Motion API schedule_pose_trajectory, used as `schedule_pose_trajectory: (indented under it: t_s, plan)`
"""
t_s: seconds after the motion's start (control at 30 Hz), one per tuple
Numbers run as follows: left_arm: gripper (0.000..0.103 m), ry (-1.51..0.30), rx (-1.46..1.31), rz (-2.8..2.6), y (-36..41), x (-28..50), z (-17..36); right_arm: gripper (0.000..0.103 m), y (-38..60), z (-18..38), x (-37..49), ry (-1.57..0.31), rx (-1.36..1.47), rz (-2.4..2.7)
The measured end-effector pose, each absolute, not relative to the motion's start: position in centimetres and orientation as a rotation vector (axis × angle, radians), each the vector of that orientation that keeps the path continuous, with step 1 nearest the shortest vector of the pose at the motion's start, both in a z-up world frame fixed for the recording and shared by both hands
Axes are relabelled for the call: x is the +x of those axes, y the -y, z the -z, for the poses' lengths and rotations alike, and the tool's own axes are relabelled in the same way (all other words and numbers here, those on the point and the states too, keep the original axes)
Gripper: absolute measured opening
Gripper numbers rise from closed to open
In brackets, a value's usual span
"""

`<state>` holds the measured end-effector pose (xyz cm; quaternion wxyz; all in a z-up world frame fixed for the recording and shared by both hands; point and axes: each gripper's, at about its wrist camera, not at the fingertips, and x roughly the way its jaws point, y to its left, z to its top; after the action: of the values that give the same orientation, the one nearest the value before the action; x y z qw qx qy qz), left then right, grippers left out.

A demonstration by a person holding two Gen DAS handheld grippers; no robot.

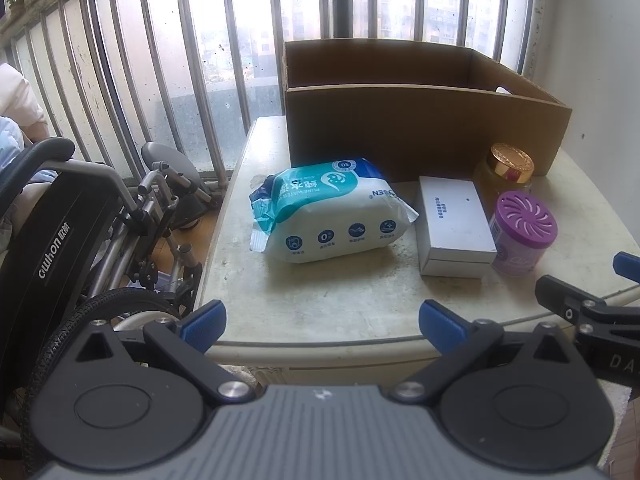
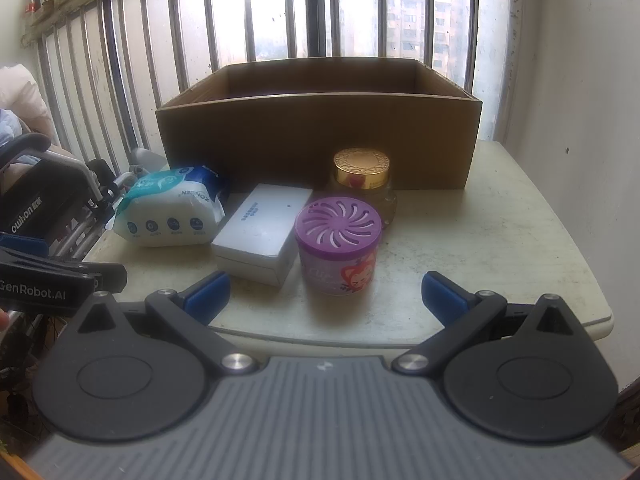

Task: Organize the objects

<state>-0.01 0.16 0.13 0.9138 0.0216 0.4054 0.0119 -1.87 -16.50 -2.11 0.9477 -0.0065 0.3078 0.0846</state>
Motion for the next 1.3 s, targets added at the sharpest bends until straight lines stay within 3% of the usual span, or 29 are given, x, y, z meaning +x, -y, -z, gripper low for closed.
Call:
schedule_pose_trajectory:
  t_s: [0.83,1.3]
  plan:
    - [0.103,-0.838,0.054,-0.025,-0.3,0.4,0.2,0.102,16.7,2.3,-1.4,-0.616,-0.009,-0.176]
    - [0.103,-0.755,0.119,0.121,2.7,2.5,0.0,0.102,22.6,1.3,0.5,-0.488,0.062,-0.268]
